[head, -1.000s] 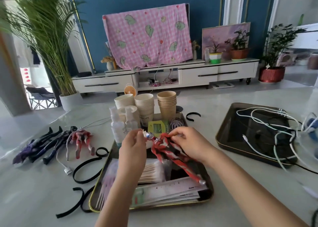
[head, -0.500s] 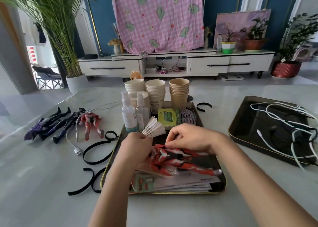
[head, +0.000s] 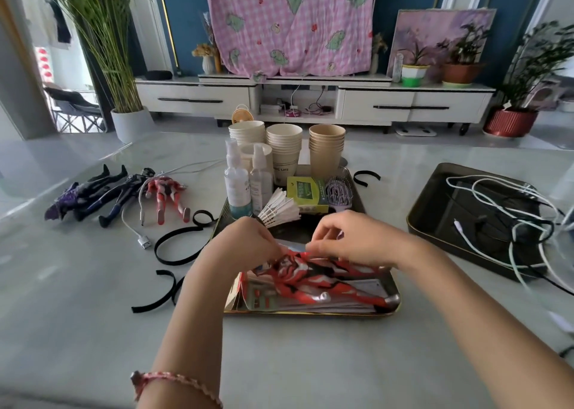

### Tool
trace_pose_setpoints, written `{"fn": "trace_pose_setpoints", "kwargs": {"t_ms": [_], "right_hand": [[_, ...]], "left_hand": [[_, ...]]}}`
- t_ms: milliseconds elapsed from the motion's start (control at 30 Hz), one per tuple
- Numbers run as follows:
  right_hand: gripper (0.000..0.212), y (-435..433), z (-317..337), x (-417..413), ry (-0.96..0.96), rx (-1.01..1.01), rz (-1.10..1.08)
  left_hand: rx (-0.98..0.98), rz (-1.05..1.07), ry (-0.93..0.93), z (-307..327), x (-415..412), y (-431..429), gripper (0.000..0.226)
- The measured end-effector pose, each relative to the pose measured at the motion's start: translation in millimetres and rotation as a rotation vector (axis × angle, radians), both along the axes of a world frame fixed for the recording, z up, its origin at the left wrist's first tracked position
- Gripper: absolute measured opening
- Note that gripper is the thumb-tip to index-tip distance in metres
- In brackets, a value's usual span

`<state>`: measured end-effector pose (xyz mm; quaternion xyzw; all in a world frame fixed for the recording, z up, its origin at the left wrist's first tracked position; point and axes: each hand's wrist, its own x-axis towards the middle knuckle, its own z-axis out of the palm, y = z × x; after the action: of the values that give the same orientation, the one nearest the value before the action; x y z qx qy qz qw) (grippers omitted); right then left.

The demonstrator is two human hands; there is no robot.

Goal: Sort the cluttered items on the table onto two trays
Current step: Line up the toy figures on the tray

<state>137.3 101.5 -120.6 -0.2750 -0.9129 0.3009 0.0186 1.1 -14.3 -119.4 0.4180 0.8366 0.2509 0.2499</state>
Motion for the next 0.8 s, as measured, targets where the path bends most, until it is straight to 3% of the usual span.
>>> {"fn": "trace_pose_setpoints", "kwargs": {"t_ms": [100, 167, 367, 600, 800], "right_hand": [[0.046, -6.7, 12.3, 10.1, -0.204, -0.103, 0.079], [0.056, -12.2, 12.4, 14.3, -0.229, -0.126, 0.102], [0.050, -16.4, -3.2, 16.9, -0.044, -0.099, 0.088], [0.044, -21.5, -6.4, 20.9, 0.006, 0.024, -0.003], [0.035, -22.2, -9.0, 22.1, 0.030, -0.019, -0.065]], "left_hand": [[-0.026, -0.017, 0.011, 0.4, -2.0, -3.9, 0.016], [-0.053, -0.023, 0.024, 0.1, -2.9, -4.0, 0.021], [-0.091, -0.021, 0.053, -1.9, -1.6, -3.0, 0.026], [-0.116, -0.079, 0.046, -2.9, -2.5, -6.1, 0.046], [-0.145, -0.124, 0.017, -5.4, -6.9, -10.7, 0.044]]}}
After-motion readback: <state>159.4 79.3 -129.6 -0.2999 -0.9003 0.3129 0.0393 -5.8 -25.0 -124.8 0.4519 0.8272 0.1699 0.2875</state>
